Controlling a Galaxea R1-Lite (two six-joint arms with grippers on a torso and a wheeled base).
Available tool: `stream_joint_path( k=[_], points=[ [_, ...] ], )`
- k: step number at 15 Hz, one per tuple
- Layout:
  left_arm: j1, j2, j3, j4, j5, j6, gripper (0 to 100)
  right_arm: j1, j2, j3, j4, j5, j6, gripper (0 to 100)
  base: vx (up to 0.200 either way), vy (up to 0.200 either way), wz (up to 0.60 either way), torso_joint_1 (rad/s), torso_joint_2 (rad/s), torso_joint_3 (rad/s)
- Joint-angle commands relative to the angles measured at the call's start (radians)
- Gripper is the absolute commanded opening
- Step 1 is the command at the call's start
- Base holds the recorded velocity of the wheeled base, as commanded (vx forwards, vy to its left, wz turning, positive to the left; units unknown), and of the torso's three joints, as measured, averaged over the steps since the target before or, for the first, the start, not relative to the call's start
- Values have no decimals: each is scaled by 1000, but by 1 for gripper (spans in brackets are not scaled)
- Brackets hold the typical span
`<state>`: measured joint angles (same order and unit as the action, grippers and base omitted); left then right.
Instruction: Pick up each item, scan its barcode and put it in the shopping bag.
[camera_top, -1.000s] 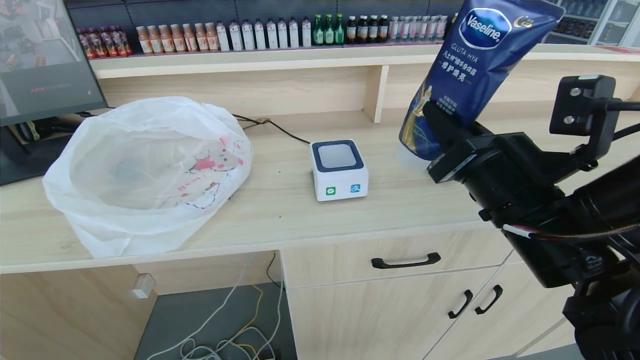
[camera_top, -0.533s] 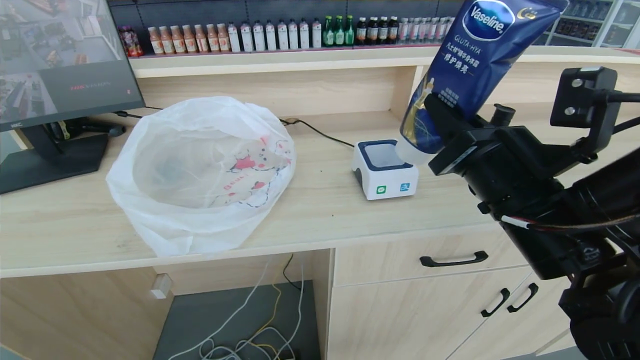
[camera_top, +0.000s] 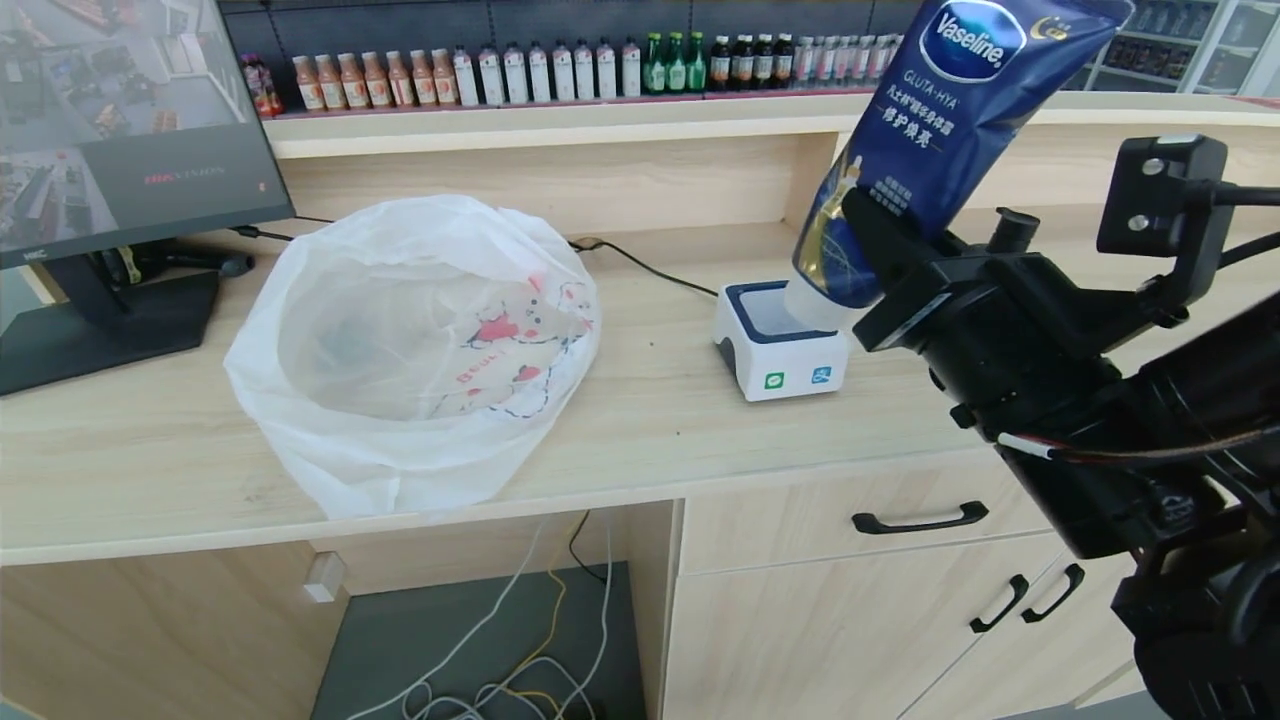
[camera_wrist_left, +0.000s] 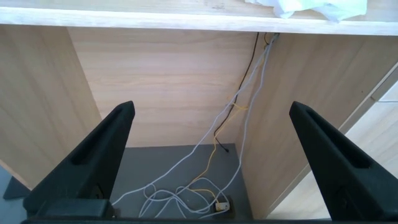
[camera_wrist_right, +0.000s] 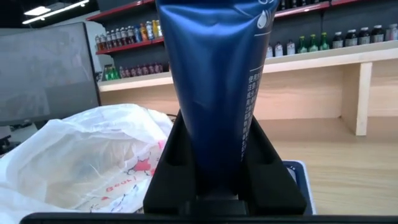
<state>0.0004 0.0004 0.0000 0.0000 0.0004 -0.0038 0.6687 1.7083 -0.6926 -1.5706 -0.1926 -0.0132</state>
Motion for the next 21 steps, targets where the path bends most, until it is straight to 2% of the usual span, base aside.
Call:
stream_joint_path(
  k=[1,4,6,8,14,17,21],
  points=[
    [0,0,0,0,1,-1,100,0,8,-5,0,48,6,0,0,0,0,0,0,0],
    [0,0,0,0,1,-1,100,-31,45,-74,0,157,62,0,0,0,0,0,0,0],
    [0,0,0,0,1,-1,100,-31,111,-183,0,153,154,0,0,0,0,0,0,0],
    [-2,0,0,0,1,-1,100,-32,157,-225,0,110,266,0,0,0,0,0,0,0],
    [0,0,0,0,1,-1,100,-32,198,-220,0,-7,547,0,0,0,0,0,0,0],
    [0,0,0,0,0,-1,100,-32,198,-237,96,-76,707,0,0,0,0,0,0,0],
    [0,0,0,0,1,-1,100,-47,209,-275,156,-117,843,0,0,0,0,0,0,0]
  ],
)
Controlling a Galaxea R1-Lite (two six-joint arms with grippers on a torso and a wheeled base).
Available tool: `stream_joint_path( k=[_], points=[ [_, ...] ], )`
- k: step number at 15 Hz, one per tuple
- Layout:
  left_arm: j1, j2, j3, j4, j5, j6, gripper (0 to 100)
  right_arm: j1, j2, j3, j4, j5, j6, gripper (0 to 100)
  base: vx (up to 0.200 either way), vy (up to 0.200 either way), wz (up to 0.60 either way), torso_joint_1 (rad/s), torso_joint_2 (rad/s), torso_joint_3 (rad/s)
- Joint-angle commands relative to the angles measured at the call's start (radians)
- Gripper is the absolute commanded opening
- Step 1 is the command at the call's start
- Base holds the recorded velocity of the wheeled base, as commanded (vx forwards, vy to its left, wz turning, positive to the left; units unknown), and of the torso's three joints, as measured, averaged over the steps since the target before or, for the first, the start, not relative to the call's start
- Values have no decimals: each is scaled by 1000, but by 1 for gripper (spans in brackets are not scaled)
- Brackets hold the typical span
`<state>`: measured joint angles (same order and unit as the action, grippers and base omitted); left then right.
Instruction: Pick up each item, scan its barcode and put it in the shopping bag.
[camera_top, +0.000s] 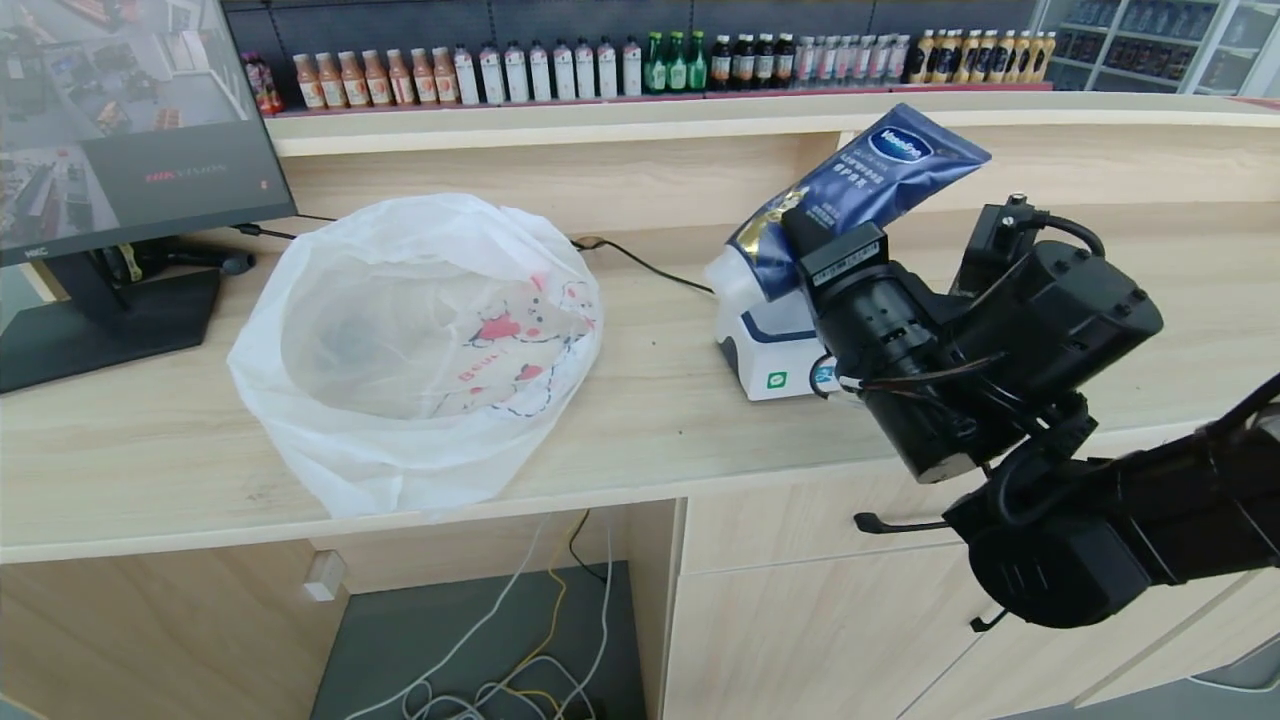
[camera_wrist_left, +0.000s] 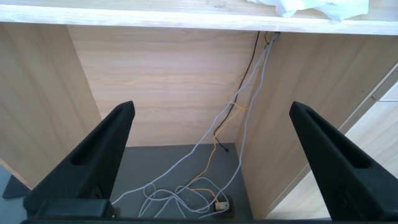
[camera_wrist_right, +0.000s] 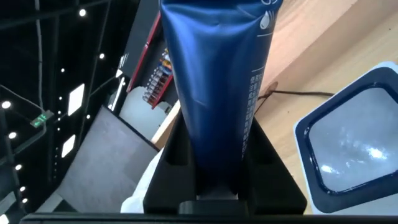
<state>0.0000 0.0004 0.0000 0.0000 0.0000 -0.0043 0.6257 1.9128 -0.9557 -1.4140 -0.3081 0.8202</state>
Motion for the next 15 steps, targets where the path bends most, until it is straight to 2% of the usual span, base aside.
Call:
stream_joint_path(
  k=[1,5,15],
  points=[
    [0,0,0,0,2,0,100,-9,5,-12,6,-2,28,0,0,0,0,0,0,0],
    [0,0,0,0,2,0,100,-49,52,-12,7,-8,45,0,0,0,0,0,0,0],
    [0,0,0,0,0,0,100,-74,84,11,9,-20,45,0,0,0,0,0,0,0]
  ],
)
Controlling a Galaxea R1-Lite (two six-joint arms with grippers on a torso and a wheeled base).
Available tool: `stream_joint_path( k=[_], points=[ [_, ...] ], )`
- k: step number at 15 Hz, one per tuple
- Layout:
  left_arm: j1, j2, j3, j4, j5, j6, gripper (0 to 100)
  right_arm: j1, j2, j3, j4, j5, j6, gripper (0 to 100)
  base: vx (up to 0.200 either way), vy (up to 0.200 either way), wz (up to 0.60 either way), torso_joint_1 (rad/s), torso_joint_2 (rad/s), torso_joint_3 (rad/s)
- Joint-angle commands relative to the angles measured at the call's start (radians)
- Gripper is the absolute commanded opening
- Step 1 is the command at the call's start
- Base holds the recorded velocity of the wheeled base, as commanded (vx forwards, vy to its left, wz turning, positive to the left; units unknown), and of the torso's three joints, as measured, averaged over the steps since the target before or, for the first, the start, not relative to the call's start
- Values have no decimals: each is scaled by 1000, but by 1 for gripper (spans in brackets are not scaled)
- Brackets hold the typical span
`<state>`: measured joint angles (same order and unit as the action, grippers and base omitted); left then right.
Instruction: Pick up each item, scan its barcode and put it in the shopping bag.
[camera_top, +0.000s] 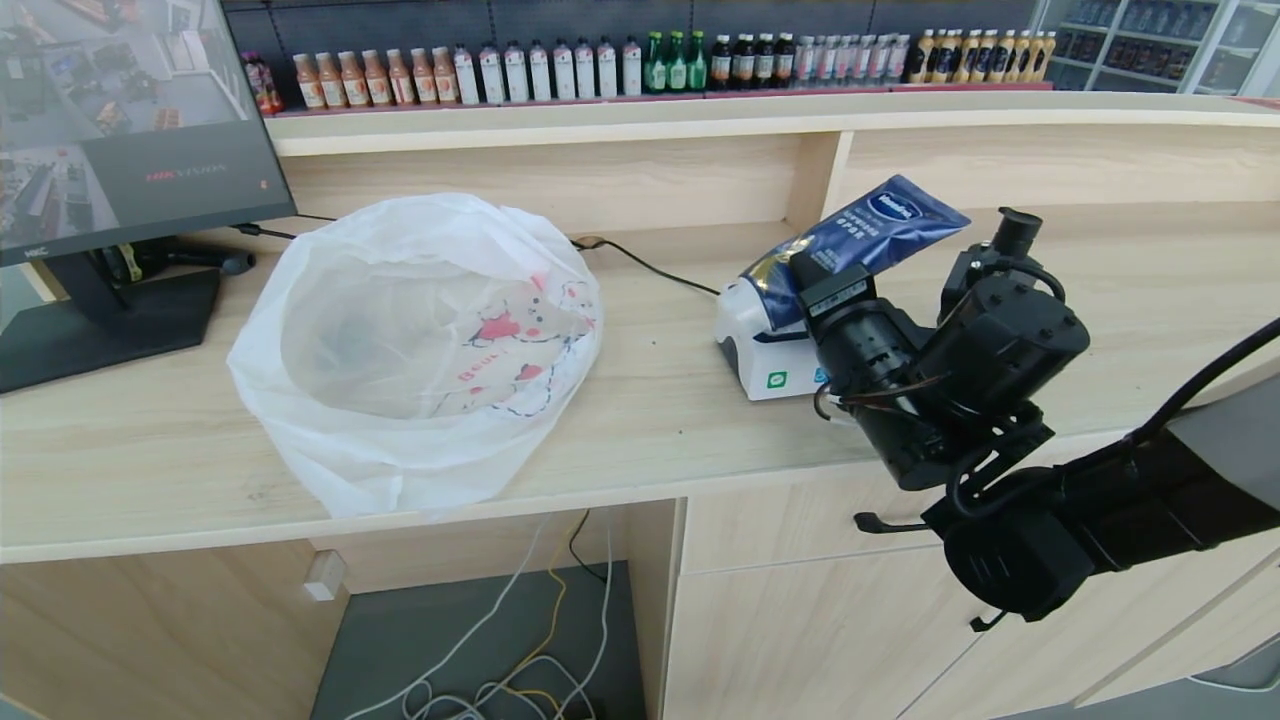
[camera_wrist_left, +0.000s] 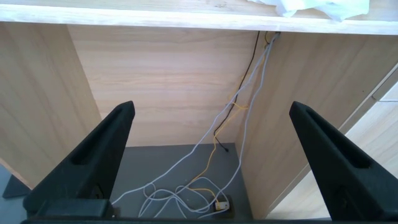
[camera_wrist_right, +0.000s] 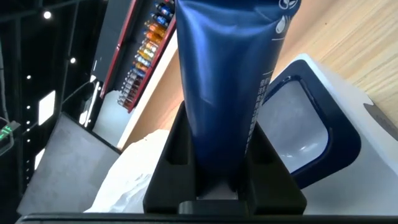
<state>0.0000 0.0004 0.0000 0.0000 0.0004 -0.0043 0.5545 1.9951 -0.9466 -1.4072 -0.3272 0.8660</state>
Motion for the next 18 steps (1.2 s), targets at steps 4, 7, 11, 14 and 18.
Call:
stream_joint_path(
  k=[4,7,11,14,18],
  points=[
    [0,0,0,0,0,0,100,-2,2,2,2,-1,-1,0,0,0,0,0,0,0],
    [-2,0,0,0,0,0,100,-11,10,2,2,-1,1,0,0,0,0,0,0,0],
    [0,0,0,0,1,0,100,-10,8,-4,21,-4,47,0,0,0,0,0,0,0],
    [0,0,0,0,0,0,100,-11,-2,-21,65,-4,114,0,0,0,0,0,0,0],
    [0,0,0,0,0,0,100,-16,-13,-52,102,-15,163,0,0,0,0,0,0,0]
  ],
)
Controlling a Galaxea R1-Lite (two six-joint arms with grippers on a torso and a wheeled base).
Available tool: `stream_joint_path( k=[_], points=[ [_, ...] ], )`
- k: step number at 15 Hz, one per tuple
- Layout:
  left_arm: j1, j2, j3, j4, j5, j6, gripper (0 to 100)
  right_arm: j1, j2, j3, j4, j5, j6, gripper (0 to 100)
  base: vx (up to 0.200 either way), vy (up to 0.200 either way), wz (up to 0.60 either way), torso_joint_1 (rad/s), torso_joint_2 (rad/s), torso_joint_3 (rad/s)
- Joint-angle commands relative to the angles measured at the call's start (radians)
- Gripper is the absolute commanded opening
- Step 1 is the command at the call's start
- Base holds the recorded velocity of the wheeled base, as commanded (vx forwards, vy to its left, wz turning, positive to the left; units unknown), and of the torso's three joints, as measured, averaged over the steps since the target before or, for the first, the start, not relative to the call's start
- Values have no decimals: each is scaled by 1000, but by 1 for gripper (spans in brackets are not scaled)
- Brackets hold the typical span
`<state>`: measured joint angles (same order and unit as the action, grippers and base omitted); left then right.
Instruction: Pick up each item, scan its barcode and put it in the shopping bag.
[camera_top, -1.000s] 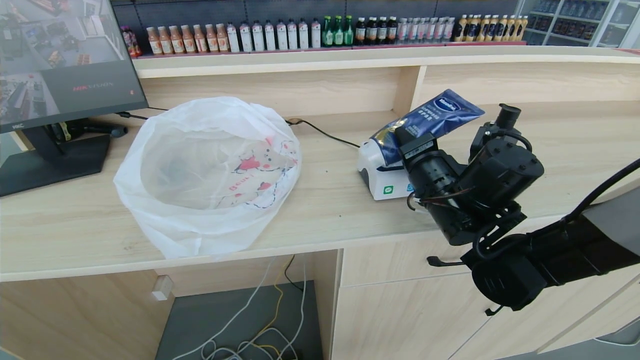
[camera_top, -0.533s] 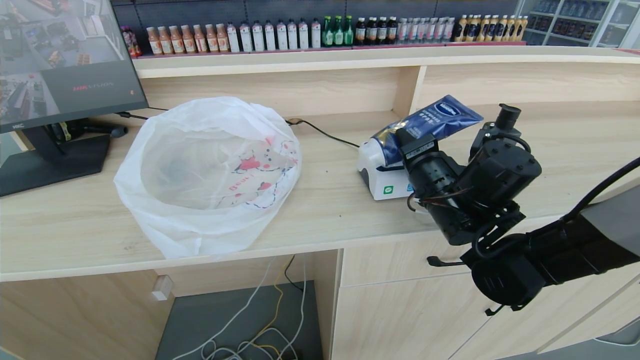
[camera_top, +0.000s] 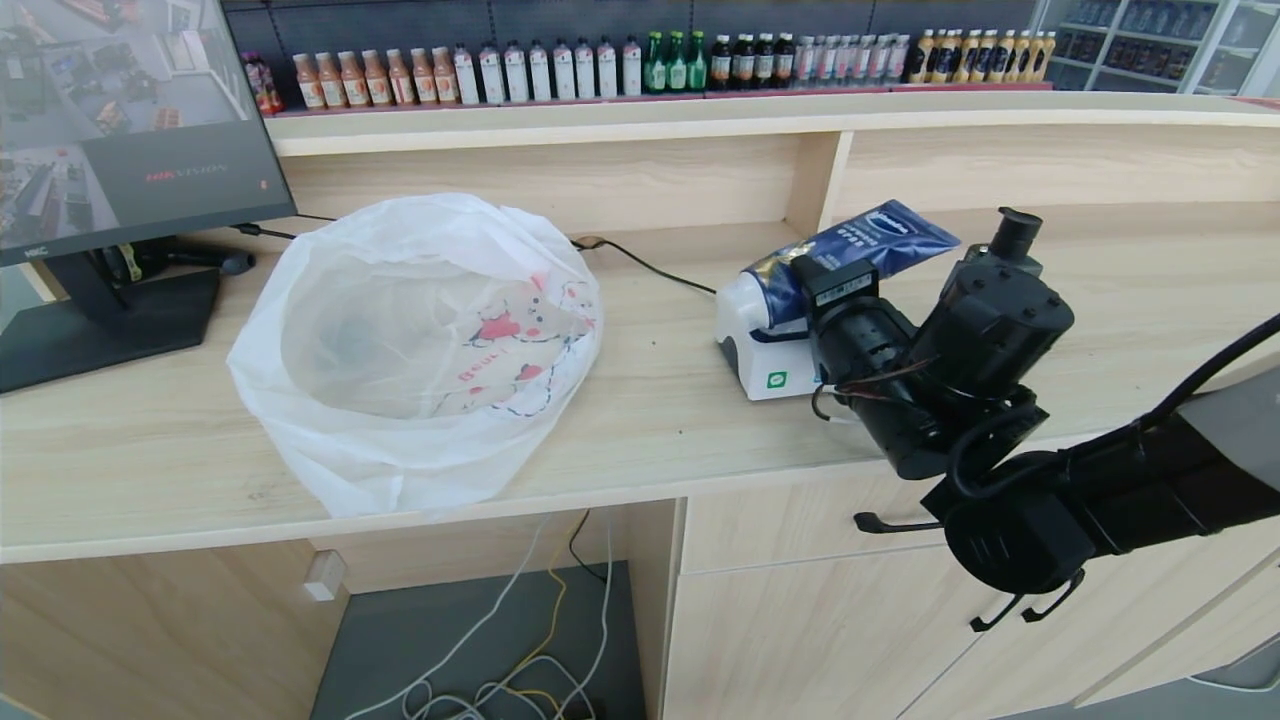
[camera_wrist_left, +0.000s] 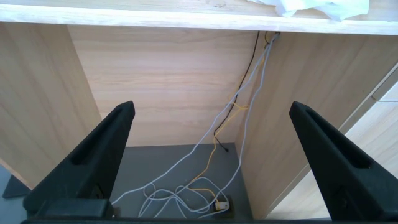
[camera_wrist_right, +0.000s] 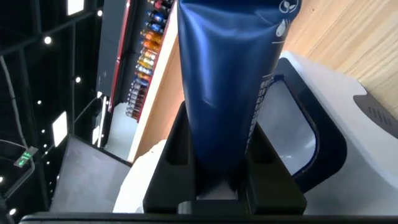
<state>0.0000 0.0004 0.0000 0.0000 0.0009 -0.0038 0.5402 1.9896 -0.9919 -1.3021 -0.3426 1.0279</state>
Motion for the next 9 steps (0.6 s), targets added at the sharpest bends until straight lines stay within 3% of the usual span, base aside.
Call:
stream_joint_path(
  k=[1,9],
  points=[
    [0,0,0,0,-1,-1,100,-5,-3,-13,-3,0,1,0,0,0,0,0,0,0],
    [0,0,0,0,1,-1,100,-31,2,4,3,-1,80,0,0,0,0,0,0,0]
  ],
)
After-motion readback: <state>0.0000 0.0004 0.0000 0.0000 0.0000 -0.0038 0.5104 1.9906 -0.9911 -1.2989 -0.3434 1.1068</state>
